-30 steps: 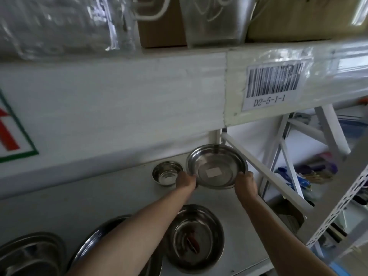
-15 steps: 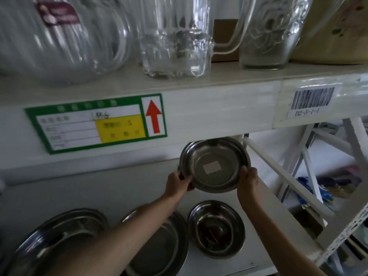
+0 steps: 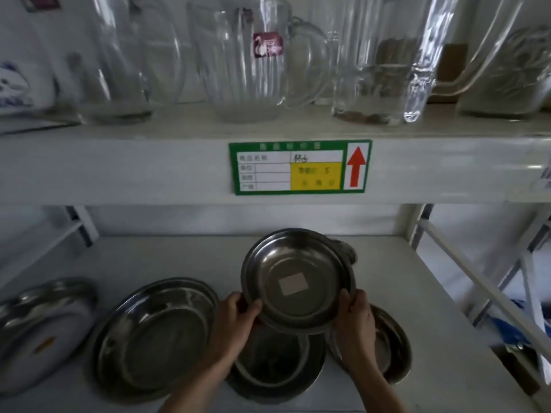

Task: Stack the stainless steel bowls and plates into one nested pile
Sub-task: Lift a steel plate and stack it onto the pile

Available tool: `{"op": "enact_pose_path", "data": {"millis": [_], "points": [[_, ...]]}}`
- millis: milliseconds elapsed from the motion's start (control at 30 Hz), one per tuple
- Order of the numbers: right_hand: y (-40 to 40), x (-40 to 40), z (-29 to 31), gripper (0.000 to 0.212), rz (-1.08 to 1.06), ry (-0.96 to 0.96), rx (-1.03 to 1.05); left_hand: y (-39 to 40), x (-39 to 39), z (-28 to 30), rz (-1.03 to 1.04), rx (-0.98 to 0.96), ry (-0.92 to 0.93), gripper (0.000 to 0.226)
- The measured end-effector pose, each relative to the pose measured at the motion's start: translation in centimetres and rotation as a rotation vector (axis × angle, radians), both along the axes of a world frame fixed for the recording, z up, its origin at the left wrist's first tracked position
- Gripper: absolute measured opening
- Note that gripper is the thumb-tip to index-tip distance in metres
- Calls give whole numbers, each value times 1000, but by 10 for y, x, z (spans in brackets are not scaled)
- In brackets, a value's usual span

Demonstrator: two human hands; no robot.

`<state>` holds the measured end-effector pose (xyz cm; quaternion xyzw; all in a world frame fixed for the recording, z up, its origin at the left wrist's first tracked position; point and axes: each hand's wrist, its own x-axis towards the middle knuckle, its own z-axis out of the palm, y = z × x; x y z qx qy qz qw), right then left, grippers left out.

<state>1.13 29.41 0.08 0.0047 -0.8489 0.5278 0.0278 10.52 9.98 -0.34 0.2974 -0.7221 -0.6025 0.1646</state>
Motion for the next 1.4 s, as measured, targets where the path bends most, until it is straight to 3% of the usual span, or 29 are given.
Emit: {"op": "enact_pose_path", "data": {"millis": [200, 333, 500, 767, 1133, 1400], "points": [[-15, 23, -17, 14, 50, 1, 86, 1, 43, -23, 50, 120, 30, 53], [-20, 32, -27, 14, 58, -3, 168, 7, 59, -30, 136, 123, 69, 33], [-18, 41, -31, 22, 81, 12, 256, 18, 71, -42, 201, 135, 111, 31], [-8, 46, -36, 37, 113, 77, 494, 32, 81, -45, 187, -21, 60, 59], [-4, 46, -47, 44, 138, 67, 583, 41, 87, -31, 184, -286, -55, 61], [-1, 44, -52, 43, 150, 97, 670, 43, 88, -32, 194, -362, -64, 70]]}}
